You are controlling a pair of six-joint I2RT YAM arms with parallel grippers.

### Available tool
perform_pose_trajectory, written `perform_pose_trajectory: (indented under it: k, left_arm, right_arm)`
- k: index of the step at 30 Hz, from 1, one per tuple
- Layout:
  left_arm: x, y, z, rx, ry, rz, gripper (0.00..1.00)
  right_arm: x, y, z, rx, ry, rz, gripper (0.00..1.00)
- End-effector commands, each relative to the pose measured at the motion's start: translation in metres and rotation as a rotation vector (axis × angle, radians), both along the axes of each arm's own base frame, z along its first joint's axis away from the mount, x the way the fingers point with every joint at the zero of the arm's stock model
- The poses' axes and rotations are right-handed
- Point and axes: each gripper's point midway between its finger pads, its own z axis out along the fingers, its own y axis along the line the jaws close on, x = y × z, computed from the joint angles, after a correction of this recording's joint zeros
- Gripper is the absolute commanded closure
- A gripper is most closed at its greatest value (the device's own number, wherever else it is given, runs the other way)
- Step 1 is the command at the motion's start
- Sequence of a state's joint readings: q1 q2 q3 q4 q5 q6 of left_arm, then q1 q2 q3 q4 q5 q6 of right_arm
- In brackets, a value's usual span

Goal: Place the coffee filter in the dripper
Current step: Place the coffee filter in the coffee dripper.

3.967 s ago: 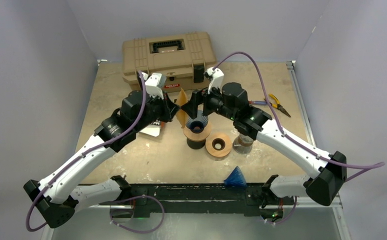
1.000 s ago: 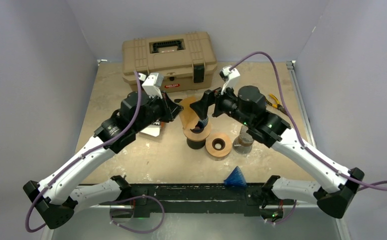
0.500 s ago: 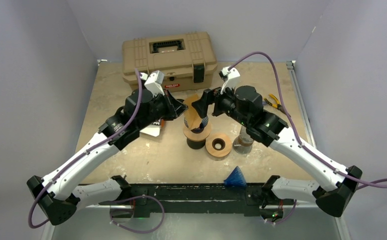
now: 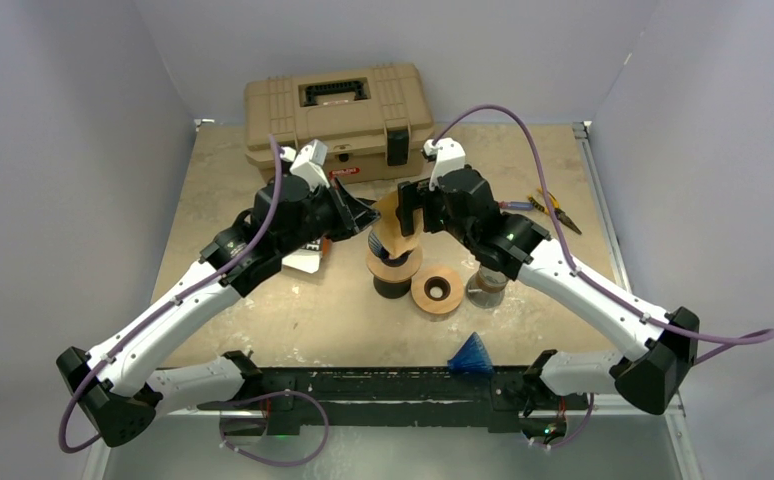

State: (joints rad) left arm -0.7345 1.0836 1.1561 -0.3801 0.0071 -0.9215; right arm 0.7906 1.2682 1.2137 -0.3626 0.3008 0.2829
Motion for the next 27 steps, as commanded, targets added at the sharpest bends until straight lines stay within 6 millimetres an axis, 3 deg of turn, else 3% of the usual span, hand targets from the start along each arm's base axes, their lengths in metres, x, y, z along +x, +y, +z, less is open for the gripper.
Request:
perform_pose_trajectory:
  k: [1, 11, 15, 20, 27]
  left_arm:
    - [0.001, 0.005, 0.025, -0.034, -0.042, 0.027, 1.00]
    - [0.007, 0.021, 0.016, 0.053, -0.045, 0.097, 1.00]
    - [0.007, 0.022, 0.016, 0.057, -0.051, 0.099, 1.00]
    - [0.005, 0.010, 0.017, 0.038, -0.057, 0.039, 1.00]
    - [0.003, 0.003, 0.019, 0.020, -0.050, 0.005, 1.00]
  right_arm:
    - [0.007, -0.017, 0.019, -0.039, -0.062, -0.066, 0.03]
    - [0.010, -0.029, 0.006, -0.106, -0.058, -0.109, 0.02]
    - [0.007, -0.024, 0.009, -0.090, -0.064, -0.072, 0.01]
    - [-0.006, -0.002, 0.033, 0.013, -0.084, 0.060, 0.01]
    - [-0.024, 0.003, 0.085, 0.163, -0.135, 0.174, 0.01]
